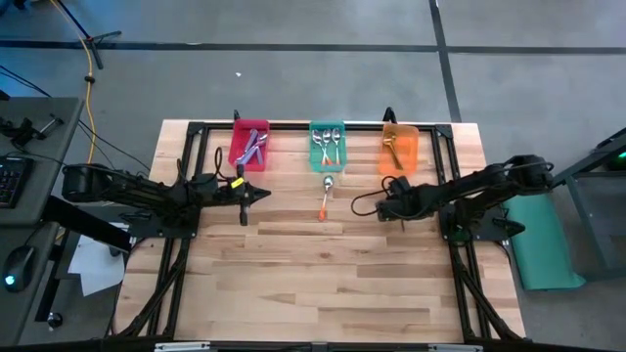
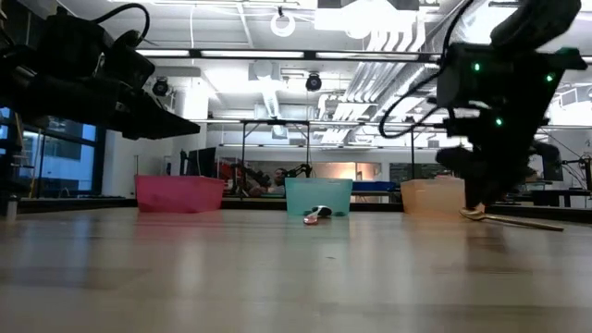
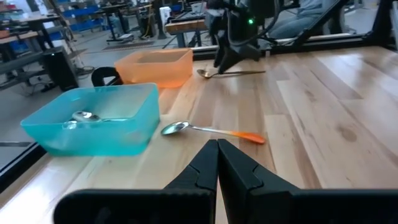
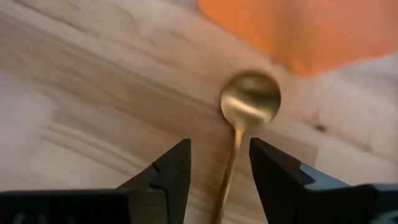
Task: Sort silverware by color (type)
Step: Put the gold spoon into the orange bin
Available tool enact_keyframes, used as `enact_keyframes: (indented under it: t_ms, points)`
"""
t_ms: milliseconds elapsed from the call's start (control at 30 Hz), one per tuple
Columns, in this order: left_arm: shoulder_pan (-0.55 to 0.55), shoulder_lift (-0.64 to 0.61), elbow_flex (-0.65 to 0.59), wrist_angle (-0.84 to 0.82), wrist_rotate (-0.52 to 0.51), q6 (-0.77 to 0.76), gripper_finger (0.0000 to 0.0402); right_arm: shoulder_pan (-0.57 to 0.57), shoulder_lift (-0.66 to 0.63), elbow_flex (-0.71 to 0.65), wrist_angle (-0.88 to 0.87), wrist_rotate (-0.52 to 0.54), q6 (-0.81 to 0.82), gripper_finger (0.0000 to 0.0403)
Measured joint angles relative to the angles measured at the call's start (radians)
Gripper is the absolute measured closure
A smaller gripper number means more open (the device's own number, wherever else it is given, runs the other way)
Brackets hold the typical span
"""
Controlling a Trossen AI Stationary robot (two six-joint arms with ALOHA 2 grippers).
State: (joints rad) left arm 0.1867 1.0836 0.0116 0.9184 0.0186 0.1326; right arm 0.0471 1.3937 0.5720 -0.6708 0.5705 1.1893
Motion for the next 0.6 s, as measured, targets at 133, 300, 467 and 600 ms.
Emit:
enact_keyframes:
  t_ms: [133,300,467,600]
  points:
    - [0.0,0.0,0.0,-0.002,-0.004,0.0,0.0401,-0.053,-0.004,-0.083,0.072,-0.056,-0.001,0.0254]
    - [0.0,0.0,0.0,-0.002,-0.004,0.0,0.0401,-0.08,-0.008,-0.15,0.168,-0.033,0.0,0.0261]
    - [0.0,0.0,0.0,-0.002,-0.004,-0.02,0.0401,-0.08,-0.003,-0.139,0.183,-0.05,-0.056,0.0309]
    - [0.001,-0.004,0.0,0.001,-0.004,-0.021,0.0401,-0.082,0.0,-0.116,0.181,-0.077,-0.121,0.0371]
